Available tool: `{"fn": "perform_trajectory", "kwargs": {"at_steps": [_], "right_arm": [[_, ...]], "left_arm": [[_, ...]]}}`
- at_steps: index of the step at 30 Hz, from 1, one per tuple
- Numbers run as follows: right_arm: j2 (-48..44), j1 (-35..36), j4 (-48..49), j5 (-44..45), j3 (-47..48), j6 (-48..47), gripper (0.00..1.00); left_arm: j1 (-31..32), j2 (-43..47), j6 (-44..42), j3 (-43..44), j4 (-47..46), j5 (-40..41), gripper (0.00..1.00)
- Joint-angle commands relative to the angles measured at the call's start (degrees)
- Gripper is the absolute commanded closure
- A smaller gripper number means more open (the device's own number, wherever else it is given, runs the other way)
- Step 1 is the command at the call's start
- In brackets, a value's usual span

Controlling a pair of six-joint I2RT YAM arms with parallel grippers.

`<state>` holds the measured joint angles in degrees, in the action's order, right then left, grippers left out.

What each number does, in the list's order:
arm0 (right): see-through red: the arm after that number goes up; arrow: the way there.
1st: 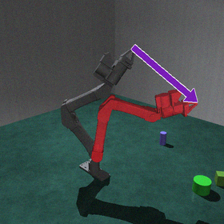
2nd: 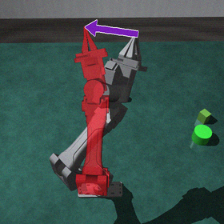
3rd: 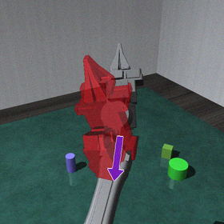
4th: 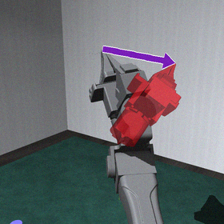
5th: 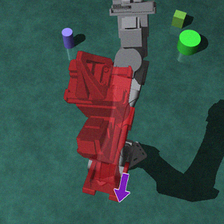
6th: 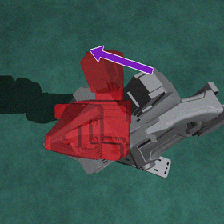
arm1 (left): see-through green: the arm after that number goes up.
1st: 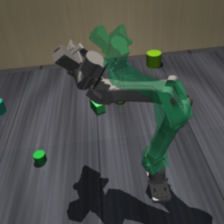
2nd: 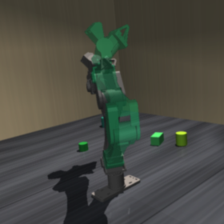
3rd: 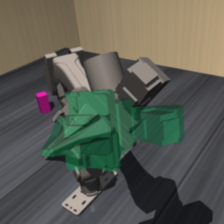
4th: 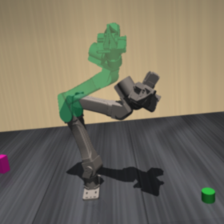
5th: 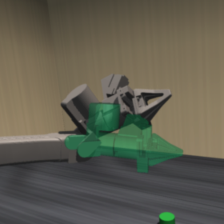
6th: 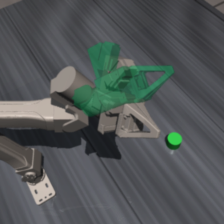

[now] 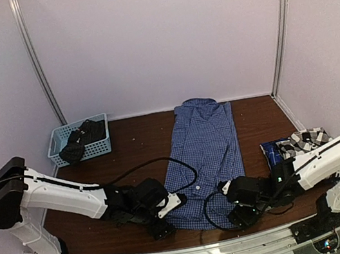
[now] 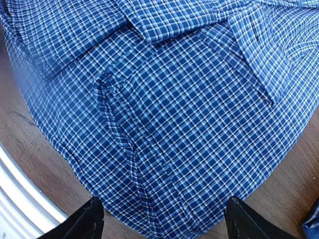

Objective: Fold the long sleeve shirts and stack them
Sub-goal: Move the rectangle-folded shirt to the center of the board.

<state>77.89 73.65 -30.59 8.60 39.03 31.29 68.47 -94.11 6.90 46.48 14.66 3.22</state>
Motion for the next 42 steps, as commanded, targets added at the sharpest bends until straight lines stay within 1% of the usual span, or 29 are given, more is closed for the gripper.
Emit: {"fn": "perform_trajectory", "kwargs": {"at_steps": [1, 4, 10, 12, 17, 21, 27, 30, 31, 33, 34, 37, 42], "right_arm": [[1.4, 0.5, 0.8, -1.3, -0.4, -0.9, 0.17], [2.5, 0.5, 1.4, -2.1, -1.0, -0.7, 0.21], [4.6, 0.4, 2.1, -0.6, -2.5, 1.3, 0.25], [4.8, 0.5, 2.2, 0.2, -2.9, 2.0, 0.28], [3.2, 1.5, 2.5, 1.9, -4.2, 4.7, 0.38], [0.9, 2.8, 2.4, 2.8, -5.3, 6.7, 0.52], [-2.0, 5.7, 3.5, 3.3, -8.0, 9.2, 0.67], [-2.1, 7.4, 4.4, 3.9, -8.7, 9.6, 0.8], [-2.0, 8.1, 4.5, 4.3, -8.7, 9.6, 0.88], [-2.0, 9.4, 4.4, 5.1, -8.4, 9.8, 0.99], [-2.2, 10.0, 4.2, 5.3, -8.3, 9.9, 1.0], [-2.8, 11.4, 4.1, 4.8, -7.8, 9.9, 1.0], [-5.0, 14.7, 3.8, 1.6, -7.2, 9.7, 1.0]], "left_arm": [[0.0, -1.9, -2.4, 1.4, -1.4, -0.7, 0.19], [0.1, -3.0, -2.5, 1.6, -1.4, -2.0, 0.23], [0.0, -3.7, -2.2, 1.9, -0.3, -3.2, 0.35], [0.1, -4.1, -2.0, 2.3, 0.4, -5.6, 0.41], [0.0, -4.3, -0.6, 1.6, 0.6, -7.8, 0.58], [0.1, -3.9, 0.7, 0.7, 0.3, -9.1, 0.72], [0.3, -2.9, 3.0, -0.8, -0.5, -10.6, 0.88], [1.2, -2.4, 4.4, -1.4, -0.5, -11.0, 0.96], [1.8, -2.1, 4.9, -1.6, -0.5, -11.2, 0.98], [3.0, -1.5, 5.8, -1.9, -0.4, -11.2, 1.0], [3.6, -1.2, 6.2, -1.9, -0.2, -11.2, 1.0], [5.4, -0.1, 7.6, -1.6, 1.5, -11.2, 1.0], [8.5, 1.6, 12.1, -0.8, 5.5, -10.5, 1.0]]}}
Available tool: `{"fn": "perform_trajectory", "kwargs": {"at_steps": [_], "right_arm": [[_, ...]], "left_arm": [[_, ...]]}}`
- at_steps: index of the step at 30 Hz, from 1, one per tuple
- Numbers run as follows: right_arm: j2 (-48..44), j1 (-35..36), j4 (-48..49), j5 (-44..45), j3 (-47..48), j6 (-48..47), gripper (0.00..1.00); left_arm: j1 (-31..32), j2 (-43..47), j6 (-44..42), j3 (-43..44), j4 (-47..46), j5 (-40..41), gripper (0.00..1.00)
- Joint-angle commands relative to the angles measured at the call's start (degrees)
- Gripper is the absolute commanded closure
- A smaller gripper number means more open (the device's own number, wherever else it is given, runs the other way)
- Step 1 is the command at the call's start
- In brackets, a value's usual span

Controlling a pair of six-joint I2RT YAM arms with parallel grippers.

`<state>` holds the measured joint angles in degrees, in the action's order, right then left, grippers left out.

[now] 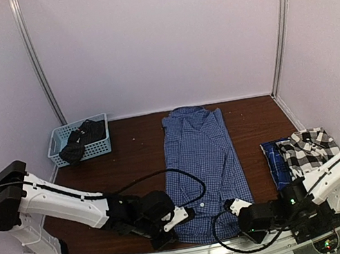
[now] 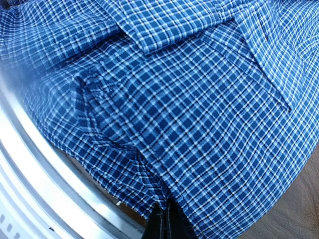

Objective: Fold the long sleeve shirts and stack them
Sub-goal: Move the rectangle-folded shirt to the center of the board, then pick up the rectangle-folded shirt from the center of the board.

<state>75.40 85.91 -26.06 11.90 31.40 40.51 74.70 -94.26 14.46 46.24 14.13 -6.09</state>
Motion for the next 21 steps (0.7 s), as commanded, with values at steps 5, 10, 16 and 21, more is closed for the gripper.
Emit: {"fn": "perform_trajectory", "kwargs": {"at_steps": [5, 10, 16, 21], "right_arm": [[-6.0, 6.0, 0.8, -7.4, 0.2, 1.1, 1.0], [-9.7, 6.2, -0.5, -10.5, 0.5, 1.0, 1.0], [-12.1, 3.5, -7.3, -5.5, 6.2, -1.0, 1.0], [-12.9, -7.7, -13.0, -3.4, 12.1, -6.2, 1.0]], "left_arm": [[6.2, 4.5, 9.0, -1.1, 10.2, -1.5, 1.0], [6.6, 10.4, 10.8, -2.2, 10.8, -4.3, 1.0], [2.6, 13.3, 7.4, 2.3, 11.4, -6.1, 1.0], [-8.6, 14.9, 3.6, 4.7, 12.1, -9.2, 1.0]]}}
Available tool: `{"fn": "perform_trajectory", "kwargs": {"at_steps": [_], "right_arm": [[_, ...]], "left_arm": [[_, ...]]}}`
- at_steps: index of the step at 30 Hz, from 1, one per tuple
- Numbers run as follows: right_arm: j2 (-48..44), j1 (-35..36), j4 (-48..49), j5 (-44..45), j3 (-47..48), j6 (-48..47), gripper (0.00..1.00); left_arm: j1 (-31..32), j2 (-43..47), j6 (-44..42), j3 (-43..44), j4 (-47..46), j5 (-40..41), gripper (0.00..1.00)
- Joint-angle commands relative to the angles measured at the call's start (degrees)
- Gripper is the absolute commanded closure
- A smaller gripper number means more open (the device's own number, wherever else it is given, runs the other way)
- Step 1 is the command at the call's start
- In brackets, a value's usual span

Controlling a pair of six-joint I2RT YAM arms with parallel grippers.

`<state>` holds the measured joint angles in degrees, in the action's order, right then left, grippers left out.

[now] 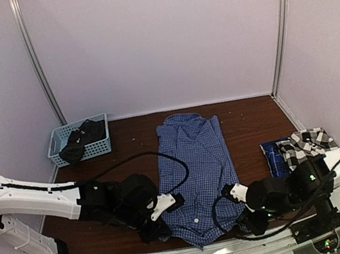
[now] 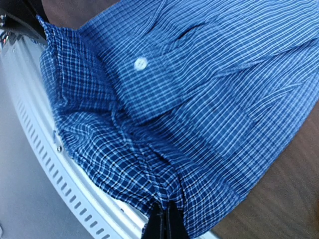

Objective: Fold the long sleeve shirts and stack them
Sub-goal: Pick up the rectangle-folded shirt from the center of the board, then fold the rectangle-folded shirt at the center of the board.

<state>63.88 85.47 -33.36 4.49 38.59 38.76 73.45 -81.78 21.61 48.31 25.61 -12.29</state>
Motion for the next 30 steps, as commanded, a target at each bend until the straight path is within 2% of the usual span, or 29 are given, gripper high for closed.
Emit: {"fn": "perform_trajectory", "kwargs": {"at_steps": [1, 6, 7, 12, 18, 25, 27, 30], "right_arm": [[-1.5, -10.1, -6.4, 4.2, 6.2, -5.9, 1.0], [1.4, -25.8, -6.6, 3.8, 13.6, -16.2, 1.0], [2.6, -29.7, -6.0, 1.0, 15.1, -18.7, 1.0], [12.1, -40.1, -3.0, -2.4, 21.8, -26.0, 1.0], [24.6, -48.7, 1.4, -4.3, 26.6, -29.6, 1.0], [36.2, -52.4, 5.7, -6.1, 31.6, -32.8, 1.0], [38.5, -53.0, 6.6, -6.2, 33.3, -33.0, 0.94], [41.5, -53.8, 7.0, -5.5, 36.4, -33.5, 0.81]], "left_arm": [[-9.3, 2.6, -4.1, 3.2, 0.8, -3.1, 1.0], [-20.1, 1.2, -6.6, 6.6, 0.6, -4.2, 1.0], [-22.6, 0.2, -7.1, 7.7, 0.3, -4.9, 1.0], [-30.5, -9.3, -10.5, 15.9, 0.6, -7.6, 1.0], [-35.2, -21.4, -11.9, 24.8, 1.2, -8.4, 1.0], [-38.8, -31.8, -11.4, 30.7, 1.6, -8.5, 0.98], [-39.0, -33.8, -11.3, 32.2, 1.3, -8.3, 0.94], [-39.0, -36.9, -11.0, 34.6, 2.5, -7.0, 0.72]]}}
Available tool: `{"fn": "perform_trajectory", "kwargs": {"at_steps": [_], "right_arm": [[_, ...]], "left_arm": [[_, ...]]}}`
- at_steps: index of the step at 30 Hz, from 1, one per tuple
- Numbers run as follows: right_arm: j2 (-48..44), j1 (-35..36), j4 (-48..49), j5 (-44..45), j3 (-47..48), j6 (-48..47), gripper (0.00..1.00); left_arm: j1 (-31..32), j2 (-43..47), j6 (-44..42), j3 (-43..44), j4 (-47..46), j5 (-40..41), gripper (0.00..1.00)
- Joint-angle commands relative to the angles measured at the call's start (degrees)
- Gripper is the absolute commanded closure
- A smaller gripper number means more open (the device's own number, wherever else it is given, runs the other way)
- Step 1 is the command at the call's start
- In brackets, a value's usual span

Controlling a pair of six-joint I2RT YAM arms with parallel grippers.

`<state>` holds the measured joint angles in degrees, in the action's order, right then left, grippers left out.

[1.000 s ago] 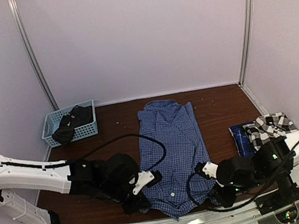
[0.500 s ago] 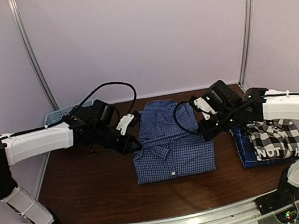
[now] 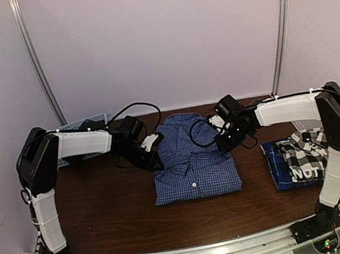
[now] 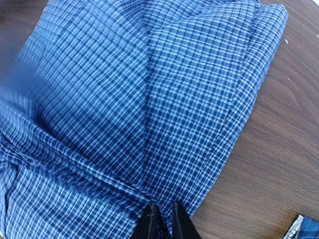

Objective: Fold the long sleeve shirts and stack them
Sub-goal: Fold the rectangle-folded shirt at the center of the board, then move the right arm to the center of the board with the 2/3-rectangle-folded shirt.

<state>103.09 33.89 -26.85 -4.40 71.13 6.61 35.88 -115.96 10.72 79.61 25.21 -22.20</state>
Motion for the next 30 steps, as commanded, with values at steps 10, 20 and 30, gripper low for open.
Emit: {"fn": "perform_trajectory", "kwargs": {"at_steps": [10, 20, 30], "right_arm": [[1.6, -2.7, -1.8, 15.8, 8.4, -0.5, 0.5], [-19.2, 5.9, 6.3, 8.3, -14.3, 0.2, 0.34], [-23.0, 23.4, 4.6, 14.9, -25.3, 6.3, 0.2]], "left_arm": [[-1.5, -0.4, 1.9, 6.2, 2.2, 14.4, 0.45], [-1.5, 17.4, 7.8, -11.5, -11.7, 12.6, 0.05], [-1.5, 30.6, 12.4, -23.6, -18.7, 2.2, 0.02]]}}
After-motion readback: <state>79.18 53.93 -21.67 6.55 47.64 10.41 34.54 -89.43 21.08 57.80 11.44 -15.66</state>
